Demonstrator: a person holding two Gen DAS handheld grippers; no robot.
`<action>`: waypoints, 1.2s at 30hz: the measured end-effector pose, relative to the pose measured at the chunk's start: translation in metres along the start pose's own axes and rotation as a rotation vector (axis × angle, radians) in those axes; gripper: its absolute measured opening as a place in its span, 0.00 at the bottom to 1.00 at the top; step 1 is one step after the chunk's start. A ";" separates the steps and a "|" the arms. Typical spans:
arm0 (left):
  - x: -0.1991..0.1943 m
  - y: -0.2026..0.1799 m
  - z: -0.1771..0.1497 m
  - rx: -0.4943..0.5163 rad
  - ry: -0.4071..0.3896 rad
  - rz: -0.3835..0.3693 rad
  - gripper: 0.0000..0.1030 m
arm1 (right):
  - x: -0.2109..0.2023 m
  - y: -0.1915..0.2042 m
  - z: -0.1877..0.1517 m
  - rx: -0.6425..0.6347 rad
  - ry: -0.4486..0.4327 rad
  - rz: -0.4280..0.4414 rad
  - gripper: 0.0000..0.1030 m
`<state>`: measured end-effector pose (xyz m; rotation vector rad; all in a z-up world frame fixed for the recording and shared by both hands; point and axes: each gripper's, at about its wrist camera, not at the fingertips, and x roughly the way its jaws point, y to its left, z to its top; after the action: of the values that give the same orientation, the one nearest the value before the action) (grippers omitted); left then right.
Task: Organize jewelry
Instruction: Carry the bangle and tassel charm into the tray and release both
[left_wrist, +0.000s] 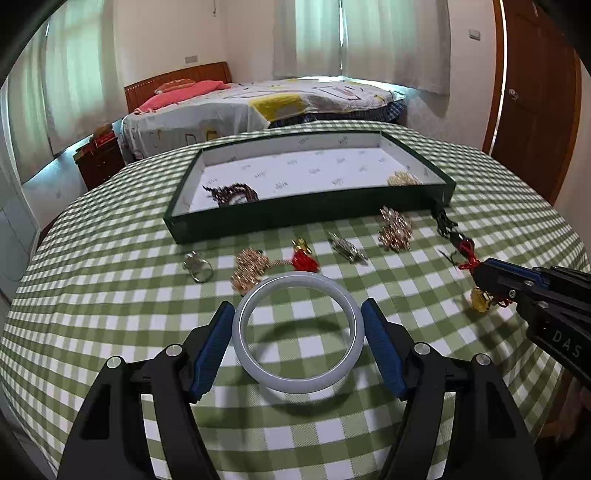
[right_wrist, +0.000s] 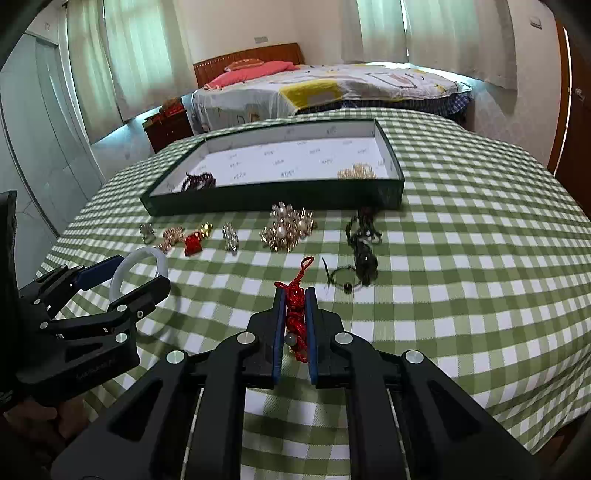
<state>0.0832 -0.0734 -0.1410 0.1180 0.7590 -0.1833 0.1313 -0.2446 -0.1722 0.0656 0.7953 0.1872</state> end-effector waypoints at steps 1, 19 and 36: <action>-0.001 0.002 0.001 -0.005 -0.004 0.000 0.66 | -0.001 0.000 0.002 0.003 -0.004 0.004 0.10; 0.008 0.029 0.076 -0.081 -0.093 -0.014 0.66 | -0.002 0.009 0.102 -0.031 -0.173 0.044 0.10; 0.057 0.035 0.142 -0.114 -0.138 0.007 0.66 | 0.047 -0.006 0.156 -0.015 -0.178 0.069 0.10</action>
<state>0.2265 -0.0709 -0.0768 -0.0002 0.6294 -0.1401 0.2764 -0.2399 -0.0969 0.0946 0.6144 0.2486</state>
